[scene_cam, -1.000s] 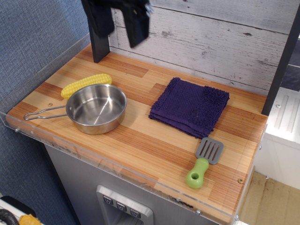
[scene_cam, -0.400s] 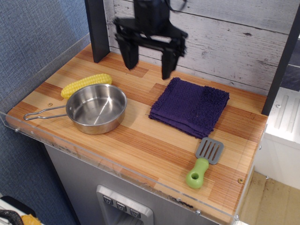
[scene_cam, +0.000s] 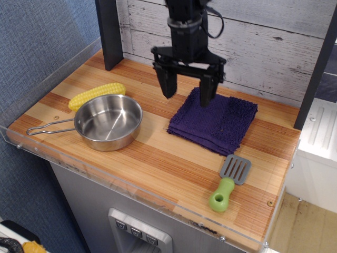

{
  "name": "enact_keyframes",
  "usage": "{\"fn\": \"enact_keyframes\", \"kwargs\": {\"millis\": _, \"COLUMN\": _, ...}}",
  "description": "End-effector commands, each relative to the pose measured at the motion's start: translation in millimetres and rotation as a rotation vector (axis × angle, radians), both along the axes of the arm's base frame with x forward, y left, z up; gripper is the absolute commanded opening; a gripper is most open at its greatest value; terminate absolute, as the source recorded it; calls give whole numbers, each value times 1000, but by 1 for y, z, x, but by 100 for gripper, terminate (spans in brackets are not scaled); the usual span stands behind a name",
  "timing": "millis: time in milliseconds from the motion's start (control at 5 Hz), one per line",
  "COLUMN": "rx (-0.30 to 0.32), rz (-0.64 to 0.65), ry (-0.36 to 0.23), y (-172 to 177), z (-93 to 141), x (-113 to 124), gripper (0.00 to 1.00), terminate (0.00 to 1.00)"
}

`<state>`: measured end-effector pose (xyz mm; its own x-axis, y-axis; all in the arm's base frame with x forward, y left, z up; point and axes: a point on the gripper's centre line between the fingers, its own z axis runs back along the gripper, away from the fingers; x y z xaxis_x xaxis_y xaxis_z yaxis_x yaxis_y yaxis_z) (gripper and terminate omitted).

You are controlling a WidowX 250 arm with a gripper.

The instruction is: Move the purple towel between the metal pot and the spatula.

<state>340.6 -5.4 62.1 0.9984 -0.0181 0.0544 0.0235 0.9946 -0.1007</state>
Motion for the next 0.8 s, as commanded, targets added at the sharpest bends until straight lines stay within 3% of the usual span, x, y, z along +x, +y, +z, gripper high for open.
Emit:
{"fn": "enact_keyframes", "kwargs": {"millis": 0, "rx": -8, "rz": -143, "ry": -63, "y": -24, "z": -15, "x": 4, "gripper": 100, "terminate": 0}}
{"fn": "enact_keyframes", "kwargs": {"millis": 200, "rx": 11, "rz": -155, "ry": -77, "y": -31, "z": -27, "x": 6, "gripper": 100, "terminate": 0}}
{"fn": "enact_keyframes", "kwargs": {"millis": 600, "rx": 172, "rz": 30, "ry": -171, "y": -31, "z": -55, "x": -2, "gripper": 100, "terminate": 0}}
